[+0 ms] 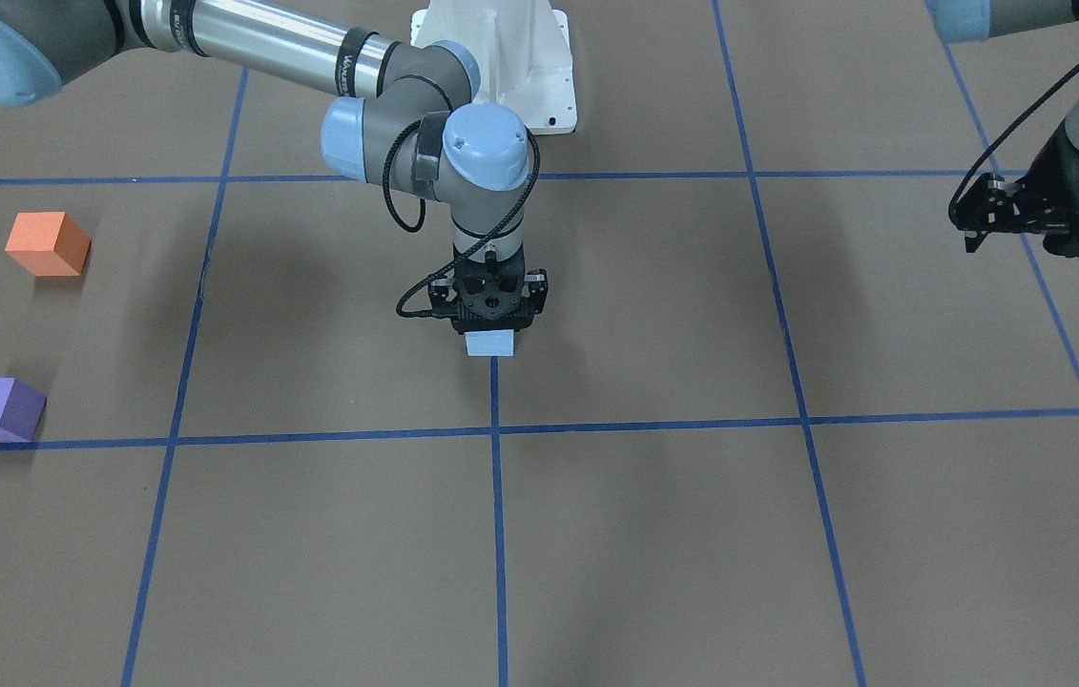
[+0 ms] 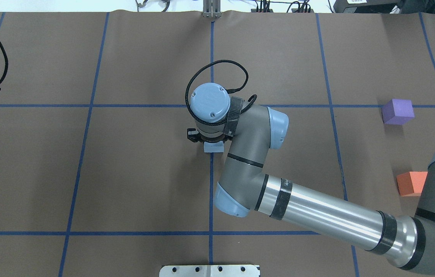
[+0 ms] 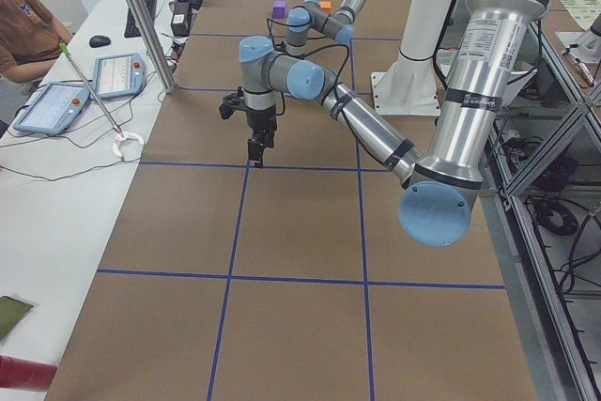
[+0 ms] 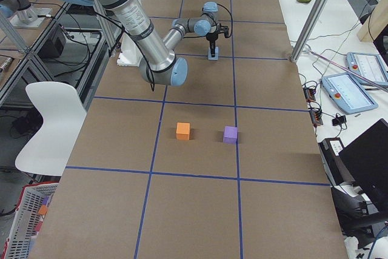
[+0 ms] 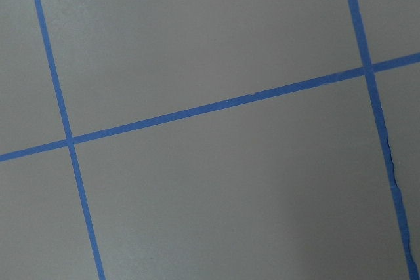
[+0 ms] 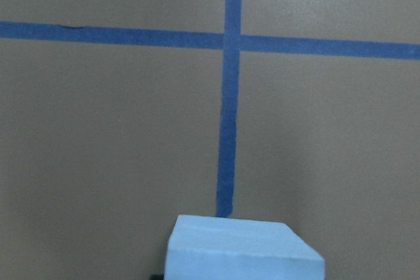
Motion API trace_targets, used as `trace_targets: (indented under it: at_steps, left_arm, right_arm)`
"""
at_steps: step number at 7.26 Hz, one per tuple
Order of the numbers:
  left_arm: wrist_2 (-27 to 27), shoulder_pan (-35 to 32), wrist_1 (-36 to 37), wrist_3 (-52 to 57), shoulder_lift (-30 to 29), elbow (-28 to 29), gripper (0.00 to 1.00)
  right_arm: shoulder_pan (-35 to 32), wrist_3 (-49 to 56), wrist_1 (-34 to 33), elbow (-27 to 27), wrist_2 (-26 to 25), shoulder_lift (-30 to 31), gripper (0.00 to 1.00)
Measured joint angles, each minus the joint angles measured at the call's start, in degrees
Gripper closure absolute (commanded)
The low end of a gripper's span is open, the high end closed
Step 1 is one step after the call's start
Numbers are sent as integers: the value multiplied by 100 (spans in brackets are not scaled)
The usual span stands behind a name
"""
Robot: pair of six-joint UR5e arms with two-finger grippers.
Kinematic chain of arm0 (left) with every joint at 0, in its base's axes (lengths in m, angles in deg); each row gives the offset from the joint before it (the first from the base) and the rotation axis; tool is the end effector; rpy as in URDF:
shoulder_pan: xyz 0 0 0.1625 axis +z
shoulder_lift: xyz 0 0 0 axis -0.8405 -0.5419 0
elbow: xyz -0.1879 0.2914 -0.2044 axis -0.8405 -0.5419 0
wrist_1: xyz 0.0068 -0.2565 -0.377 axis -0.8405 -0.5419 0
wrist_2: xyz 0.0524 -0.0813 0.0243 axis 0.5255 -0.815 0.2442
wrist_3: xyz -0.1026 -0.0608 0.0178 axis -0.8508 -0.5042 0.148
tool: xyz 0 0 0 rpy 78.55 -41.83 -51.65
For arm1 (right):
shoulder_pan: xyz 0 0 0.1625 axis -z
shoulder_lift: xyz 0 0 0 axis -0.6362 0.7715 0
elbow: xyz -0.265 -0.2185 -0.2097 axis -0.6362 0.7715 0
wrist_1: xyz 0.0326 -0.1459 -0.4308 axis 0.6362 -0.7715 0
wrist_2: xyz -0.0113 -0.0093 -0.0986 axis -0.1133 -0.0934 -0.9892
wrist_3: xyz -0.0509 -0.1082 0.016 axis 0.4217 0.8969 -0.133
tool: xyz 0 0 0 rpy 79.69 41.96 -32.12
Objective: Place blue block between orange and purple blocks
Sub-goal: 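Close the right gripper on the light blue cube, then carry the light blue cube with the right gripper toward the purple cube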
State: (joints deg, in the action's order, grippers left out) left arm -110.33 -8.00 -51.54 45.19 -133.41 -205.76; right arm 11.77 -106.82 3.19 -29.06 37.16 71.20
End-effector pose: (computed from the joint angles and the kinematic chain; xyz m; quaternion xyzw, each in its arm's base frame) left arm 0.1648 -0.5346 0.3530 0.0424 0.2820 0.1039 0.9528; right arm -0.6593 -0.4687 0.1653 0.0629 -0.3691 0.0081 0.9272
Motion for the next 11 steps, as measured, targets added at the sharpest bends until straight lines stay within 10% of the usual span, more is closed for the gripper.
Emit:
trace_targets:
  at_steps: [6, 9, 11]
  left_arm:
    - [-835, -1179, -82, 697, 270, 406, 0]
    - [-1016, -1741, -1072, 1610, 487, 1566, 0]
    - [-1014, -1814, -1692, 1883, 667, 1893, 0]
  right_arm:
    - [-1446, 1198, -1308, -3036, 771, 1882, 100]
    - [-2680, 2767, -1094, -3520, 1523, 3228, 100]
    - [-3200, 3192, 221, -3355, 1893, 4353, 100]
